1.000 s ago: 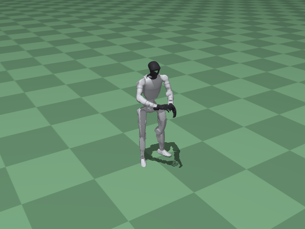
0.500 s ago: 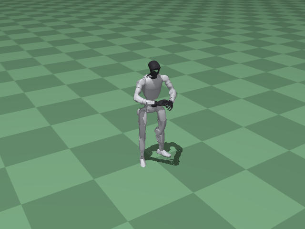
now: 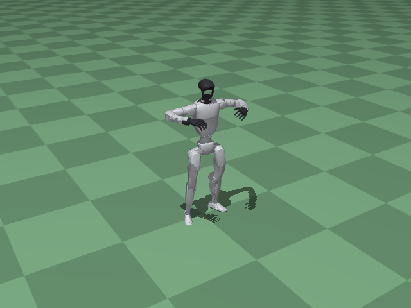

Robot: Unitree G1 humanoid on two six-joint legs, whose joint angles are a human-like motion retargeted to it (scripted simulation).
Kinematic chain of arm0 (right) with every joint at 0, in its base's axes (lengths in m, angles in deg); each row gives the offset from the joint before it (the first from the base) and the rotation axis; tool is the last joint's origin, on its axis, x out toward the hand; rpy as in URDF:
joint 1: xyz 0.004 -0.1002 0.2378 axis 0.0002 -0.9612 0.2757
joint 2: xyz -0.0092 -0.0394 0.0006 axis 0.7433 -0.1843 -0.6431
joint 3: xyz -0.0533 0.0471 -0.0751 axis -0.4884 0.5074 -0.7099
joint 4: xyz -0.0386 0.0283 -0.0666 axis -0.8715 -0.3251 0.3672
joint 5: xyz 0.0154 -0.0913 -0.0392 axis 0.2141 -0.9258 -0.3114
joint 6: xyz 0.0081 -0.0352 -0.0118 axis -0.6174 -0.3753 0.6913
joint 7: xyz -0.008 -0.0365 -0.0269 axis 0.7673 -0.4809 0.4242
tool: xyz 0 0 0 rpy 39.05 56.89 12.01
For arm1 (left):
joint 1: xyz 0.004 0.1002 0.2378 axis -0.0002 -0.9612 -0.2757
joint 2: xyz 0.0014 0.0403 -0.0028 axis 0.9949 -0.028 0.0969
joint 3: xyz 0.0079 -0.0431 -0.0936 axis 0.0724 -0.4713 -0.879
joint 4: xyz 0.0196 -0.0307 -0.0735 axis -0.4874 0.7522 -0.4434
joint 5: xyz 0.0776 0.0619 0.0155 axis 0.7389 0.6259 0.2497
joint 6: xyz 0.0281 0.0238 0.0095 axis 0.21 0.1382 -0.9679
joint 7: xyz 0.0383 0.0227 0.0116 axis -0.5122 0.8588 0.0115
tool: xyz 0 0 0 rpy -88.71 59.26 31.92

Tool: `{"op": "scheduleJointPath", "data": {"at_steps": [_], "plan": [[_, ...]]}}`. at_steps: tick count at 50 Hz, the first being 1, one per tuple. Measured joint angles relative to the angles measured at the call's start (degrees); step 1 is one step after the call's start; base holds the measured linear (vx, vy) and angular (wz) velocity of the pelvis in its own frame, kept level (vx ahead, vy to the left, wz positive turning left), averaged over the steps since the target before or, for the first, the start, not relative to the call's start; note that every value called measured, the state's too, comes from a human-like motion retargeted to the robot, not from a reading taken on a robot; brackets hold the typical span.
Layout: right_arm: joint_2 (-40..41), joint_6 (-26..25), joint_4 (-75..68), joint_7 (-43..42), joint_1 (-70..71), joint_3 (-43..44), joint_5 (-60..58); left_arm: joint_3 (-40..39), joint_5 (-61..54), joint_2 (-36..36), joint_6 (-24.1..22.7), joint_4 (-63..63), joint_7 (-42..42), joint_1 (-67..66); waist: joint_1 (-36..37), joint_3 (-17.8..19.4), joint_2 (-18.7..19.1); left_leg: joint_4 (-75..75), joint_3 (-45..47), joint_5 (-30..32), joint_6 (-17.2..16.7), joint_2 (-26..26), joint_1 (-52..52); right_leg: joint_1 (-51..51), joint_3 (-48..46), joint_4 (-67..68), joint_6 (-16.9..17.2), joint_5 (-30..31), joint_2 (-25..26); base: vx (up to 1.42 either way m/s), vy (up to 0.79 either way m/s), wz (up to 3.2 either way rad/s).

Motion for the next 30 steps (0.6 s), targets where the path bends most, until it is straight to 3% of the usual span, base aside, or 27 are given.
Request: {"op": "scheduleJointPath", "data": {"at_steps": [5, 12, 17, 30], "plan": [[6.4, -1.7, 2.5, 2.5, -24.4, 27.7, -1.7, -21.6, 0.6, -5.1, 0.9, -1.6, -2.5, -15.9, 1.2, -0.3, -0.9, 0.1, 0.1, -0.4, -0.2, -0.4, 0.5, 0.9, 0.1, -0.8, 0.0, -0.2, -0.3, 0.0, 0.0, 0.0], [8.8, -1.8, 1.7, 3.4, -39.9, 46.0, -1.2, -37.1, -2.0, -4.1, 0.0, 0.6, -1.8, -26.8, 2.6, -0.4, -1.2, 0.3, -0.3, -0.7, -0.5, -0.8, 1.5, 2.7, -0.4, -1.6, 0.0, -0.4, -0.7, 0.0, 0.0, 0.0], [7.1, -1.3, 1.4, 3.5, -44.2, 50.5, -2.3, -40.2, -1.4, -1.3, -0.6, 2.0, -1.7, -29.8, 3.8, 0.2, -1.2, 0.4, -0.3, -0.8, -0.6, -0.7, 2.2, 3.7, -0.4, -2.1, 0.0, -0.4, -0.5, -0.02, 0.0, -0.01], [4.3, -1.2, 0.4, 3.5, -42.6, 48.3, -3.5, -37.9, 1.9, -0.1, -0.8, 1.5, -1.7, -28.2, 4.0, 1.8, -1.5, 0.4, -0.5, -0.3, -1.0, -0.6, 1.6, 3.3, -0.3, -2.4, 0.0, 0.1, -0.4, -0.07, 0.0, 0.0]]}}
